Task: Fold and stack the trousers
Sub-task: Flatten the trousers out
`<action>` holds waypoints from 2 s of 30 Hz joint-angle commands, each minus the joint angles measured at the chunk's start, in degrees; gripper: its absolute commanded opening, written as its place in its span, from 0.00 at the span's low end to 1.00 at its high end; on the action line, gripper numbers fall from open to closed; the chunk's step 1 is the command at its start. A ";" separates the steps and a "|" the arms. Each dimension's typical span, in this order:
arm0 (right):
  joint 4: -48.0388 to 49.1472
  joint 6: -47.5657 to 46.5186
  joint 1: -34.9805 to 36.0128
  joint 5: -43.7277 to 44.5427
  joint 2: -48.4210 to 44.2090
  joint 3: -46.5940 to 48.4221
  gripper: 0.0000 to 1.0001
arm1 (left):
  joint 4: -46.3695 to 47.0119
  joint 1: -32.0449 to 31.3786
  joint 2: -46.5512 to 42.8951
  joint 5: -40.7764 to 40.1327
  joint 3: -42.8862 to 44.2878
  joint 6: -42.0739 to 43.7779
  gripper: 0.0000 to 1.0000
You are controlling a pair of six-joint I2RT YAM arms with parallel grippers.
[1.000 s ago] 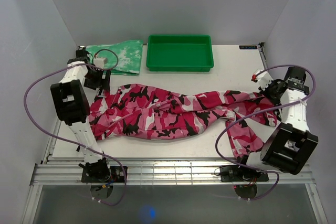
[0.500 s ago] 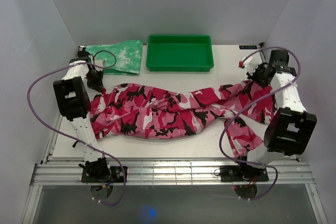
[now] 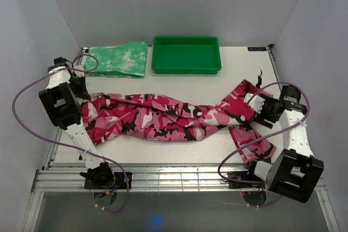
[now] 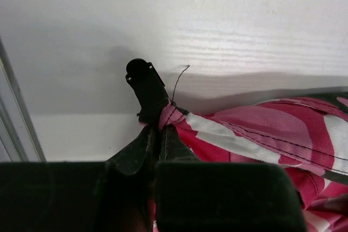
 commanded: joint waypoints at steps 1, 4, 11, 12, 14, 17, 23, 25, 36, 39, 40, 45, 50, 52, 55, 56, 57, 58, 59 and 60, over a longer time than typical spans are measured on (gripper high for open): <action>-1.41 -7.95 0.09 4.13 0.20 -4.12 0.90 | -2.47 -0.43 -3.55 4.64 0.89 3.65 0.21; -4.11 -0.86 0.00 4.22 5.11 1.48 0.90 | -3.61 -0.69 -3.73 5.26 2.73 4.97 0.51; -23.42 14.10 -1.76 -6.05 28.11 41.50 0.92 | -4.40 -0.87 -4.87 4.30 4.67 7.69 0.56; -25.47 15.52 -1.67 -7.19 30.33 45.49 0.92 | -4.40 -0.78 -4.78 3.86 4.58 8.13 0.56; -29.07 22.08 -1.49 -9.66 38.12 57.06 0.95 | -4.40 -0.87 -4.69 3.24 4.23 8.49 0.56; -32.60 28.43 0.78 -8.71 48.84 68.44 1.00 | -4.31 -0.96 -4.87 3.59 3.36 8.14 0.56; -29.55 37.68 8.94 -3.08 53.73 68.41 0.97 | -3.44 -0.96 -6.10 4.47 0.03 6.82 0.56; -24.99 38.47 10.80 -0.80 53.73 63.41 0.98 | -3.08 -1.04 -6.45 4.56 -0.95 6.38 0.56; -21.27 39.79 14.94 6.42 66.47 63.82 0.96 | -2.21 -1.40 -5.32 4.91 -3.59 4.19 0.56; -22.23 39.36 16.26 6.59 68.14 63.64 0.81 | -1.42 -1.66 -4.43 4.21 -3.85 2.43 0.56; -23.02 38.74 16.61 5.99 68.49 63.90 0.70 | -1.33 -1.75 -3.65 4.12 -3.94 2.08 0.56; -24.61 36.55 17.32 6.41 68.41 68.28 0.30 | -0.27 -2.45 -1.27 3.42 -4.12 0.49 0.57; -27.34 33.47 16.97 5.45 65.18 80.86 0.08 | -0.53 -2.54 2.41 2.89 -2.98 -1.88 0.18; -23.67 32.06 15.57 2.92 56.85 77.55 0.08 | -0.62 -2.36 3.04 2.01 -1.75 -2.67 0.00; -15.31 26.47 7.24 -6.39 38.66 61.50 0.08 | -3.25 -0.70 5.32 0.52 4.99 -3.03 0.00; -14.60 21.91 4.08 -7.37 34.26 55.70 0.08 | -4.48 -0.08 6.02 -0.35 7.11 -2.76 0.00; -13.81 14.12 -1.26 -8.25 28.30 47.03 0.08 | -5.80 1.14 6.72 -1.15 9.92 -2.24 0.00; -12.32 5.51 -7.15 -9.22 23.28 38.07 0.08 | -6.94 2.37 6.91 -2.02 11.42 -1.54 0.00; -11.70 0.03 -11.90 -9.14 19.23 32.58 0.08 | -7.82 3.25 6.99 -2.64 12.40 -0.92 0.00; -11.95 -5.33 -14.39 -8.62 16.75 26.00 0.08 | -8.00 3.87 6.65 -2.74 12.06 -0.39 0.00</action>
